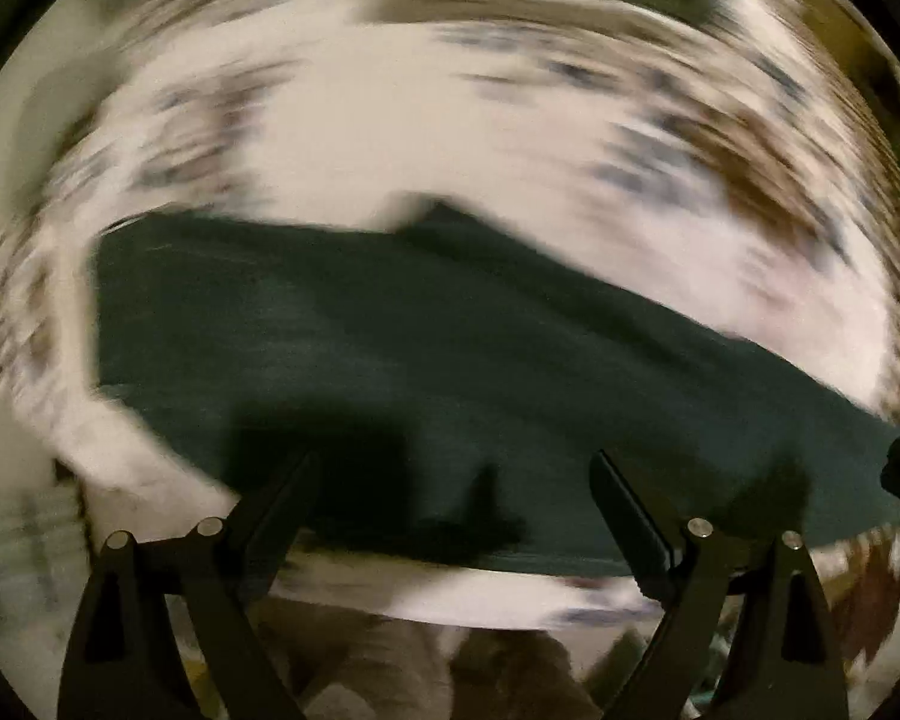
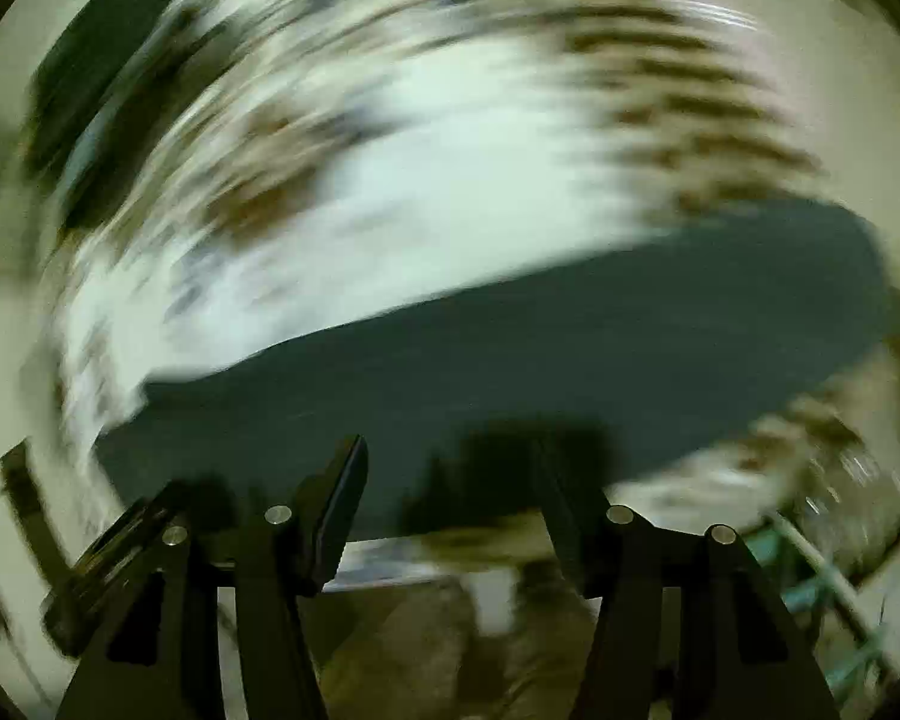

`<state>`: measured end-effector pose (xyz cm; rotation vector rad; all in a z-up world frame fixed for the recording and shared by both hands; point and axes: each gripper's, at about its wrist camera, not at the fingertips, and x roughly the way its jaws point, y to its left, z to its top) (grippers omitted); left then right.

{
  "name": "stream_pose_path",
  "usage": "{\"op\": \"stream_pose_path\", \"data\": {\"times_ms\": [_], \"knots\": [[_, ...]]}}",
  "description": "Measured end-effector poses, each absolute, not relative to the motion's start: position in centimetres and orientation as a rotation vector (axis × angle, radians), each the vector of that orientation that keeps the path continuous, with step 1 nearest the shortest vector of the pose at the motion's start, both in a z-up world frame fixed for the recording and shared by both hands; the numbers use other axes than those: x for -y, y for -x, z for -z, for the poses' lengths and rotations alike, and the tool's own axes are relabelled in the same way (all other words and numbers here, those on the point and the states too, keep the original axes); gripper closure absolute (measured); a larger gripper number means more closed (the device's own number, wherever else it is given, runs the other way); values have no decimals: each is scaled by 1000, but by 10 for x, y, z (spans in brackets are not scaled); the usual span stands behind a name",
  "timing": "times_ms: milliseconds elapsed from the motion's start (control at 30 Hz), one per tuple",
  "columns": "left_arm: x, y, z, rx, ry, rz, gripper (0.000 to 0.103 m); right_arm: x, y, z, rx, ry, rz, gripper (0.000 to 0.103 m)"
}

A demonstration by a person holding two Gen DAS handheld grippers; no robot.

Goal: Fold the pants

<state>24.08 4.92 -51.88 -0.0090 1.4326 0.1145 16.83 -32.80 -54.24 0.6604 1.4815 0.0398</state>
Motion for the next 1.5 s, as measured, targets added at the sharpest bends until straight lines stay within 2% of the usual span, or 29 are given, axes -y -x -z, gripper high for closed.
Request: {"op": "stream_pose_path", "data": {"times_ms": [233, 400, 433, 467, 533, 600, 733, 833, 867, 933, 1067, 1133, 1167, 1200, 1500], "knots": [[-211, -261, 528, -1416, 97, -384, 11, 132, -309, 583, -1649, -641, -318, 44], [-257, -269, 540, -1429, 159, -439, 11, 62, -357, 636, -1850, -542, -219, 44], [-260, -270, 539, -1433, 164, -437, 11, 58, -363, 643, -1882, -508, -184, 47], [-264, -271, 542, -1433, 167, -431, 11, 54, -363, 648, -1896, -462, -117, 70], [-265, -270, 546, -1442, 172, -417, 11, 55, -361, 647, -1877, -482, -46, 83], [-269, -269, 550, -1449, 189, -401, 11, 59, -358, 633, -1819, -485, -9, 88], [-283, -266, 555, -1447, 232, -390, 11, 56, -360, 596, -1693, -427, -10, 91], [-298, -261, 560, -1440, 276, -401, 11, 69, -363, 598, -1645, -499, 41, 93], [-305, -260, 563, -1441, 301, -403, 11, 70, -371, 599, -1614, -504, 58, 103], [-315, -258, 569, -1437, 356, -414, 11, 69, -379, 596, -1581, -458, 29, 103], [-327, -260, 584, -1447, 414, -416, 11, 59, -381, 606, -1698, -445, -37, 100], [-330, -261, 590, -1443, 421, -409, 11, 53, -375, 602, -1688, -377, -47, 81], [-331, -262, 592, -1444, 416, -404, 11, 51, -372, 601, -1677, -363, -49, 64], [-331, -262, 594, -1443, 408, -402, 11, 52, -369, 603, -1670, -375, -48, 54], [-327, -271, 612, -1442, 345, -370, 12, 72, -354, 632, -1672, -519, 4, 52]]}}
